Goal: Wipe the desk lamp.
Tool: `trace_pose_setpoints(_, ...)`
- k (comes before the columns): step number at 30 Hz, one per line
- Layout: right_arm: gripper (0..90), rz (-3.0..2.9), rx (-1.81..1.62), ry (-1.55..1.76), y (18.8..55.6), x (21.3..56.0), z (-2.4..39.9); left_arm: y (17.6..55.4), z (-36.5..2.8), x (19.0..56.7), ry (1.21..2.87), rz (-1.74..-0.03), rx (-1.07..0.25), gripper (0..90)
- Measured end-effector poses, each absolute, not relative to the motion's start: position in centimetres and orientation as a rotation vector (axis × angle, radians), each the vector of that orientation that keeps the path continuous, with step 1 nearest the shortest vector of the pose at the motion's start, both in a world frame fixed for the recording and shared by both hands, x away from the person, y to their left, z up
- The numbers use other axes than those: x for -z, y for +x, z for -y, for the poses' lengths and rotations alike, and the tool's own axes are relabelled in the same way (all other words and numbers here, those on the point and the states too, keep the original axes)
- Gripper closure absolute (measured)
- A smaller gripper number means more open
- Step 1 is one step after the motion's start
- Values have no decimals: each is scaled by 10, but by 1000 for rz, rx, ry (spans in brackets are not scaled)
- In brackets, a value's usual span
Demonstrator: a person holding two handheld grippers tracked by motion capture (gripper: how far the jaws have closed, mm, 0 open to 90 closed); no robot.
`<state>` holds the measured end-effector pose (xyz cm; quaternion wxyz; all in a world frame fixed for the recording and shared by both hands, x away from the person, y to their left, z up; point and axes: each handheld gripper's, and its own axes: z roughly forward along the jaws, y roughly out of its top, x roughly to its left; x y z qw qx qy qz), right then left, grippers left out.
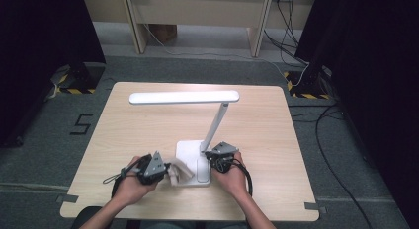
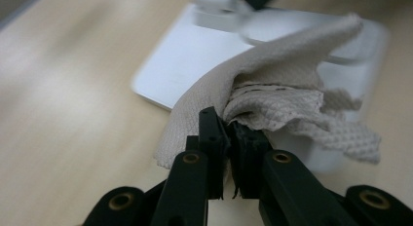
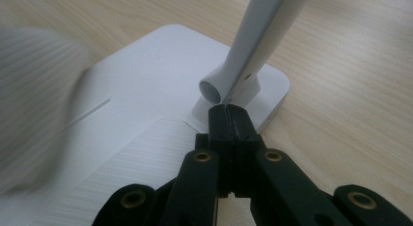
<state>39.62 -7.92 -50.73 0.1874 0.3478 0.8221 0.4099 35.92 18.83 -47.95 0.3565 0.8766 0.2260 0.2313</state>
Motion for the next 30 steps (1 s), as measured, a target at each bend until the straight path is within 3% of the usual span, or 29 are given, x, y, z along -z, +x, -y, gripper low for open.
trace_pose_setpoints(2, 900, -2310, -1154, 982, 396, 507, 79, 381, -185, 484, 2267, -626, -644, 836)
trace_pose_setpoints(7, 900, -2316, -1152, 978, 396, 507, 79, 401, -177, 498, 2264, -682, -602, 837)
trace_pose_setpoints(18, 900, -2313, -1154, 977, 394, 508, 80, 372, -180, 500, 2299, -633, -542, 836)
trace_pose_setpoints(24, 900, -2319, -1141, 971, 395, 507, 79, 362, -210, 490, 2273, -689, -662, 836)
trace_pose_setpoints(30, 779, -2318, -1117, 994, 397, 504, 82, 371, -238, 491, 2232, -811, -739, 834)
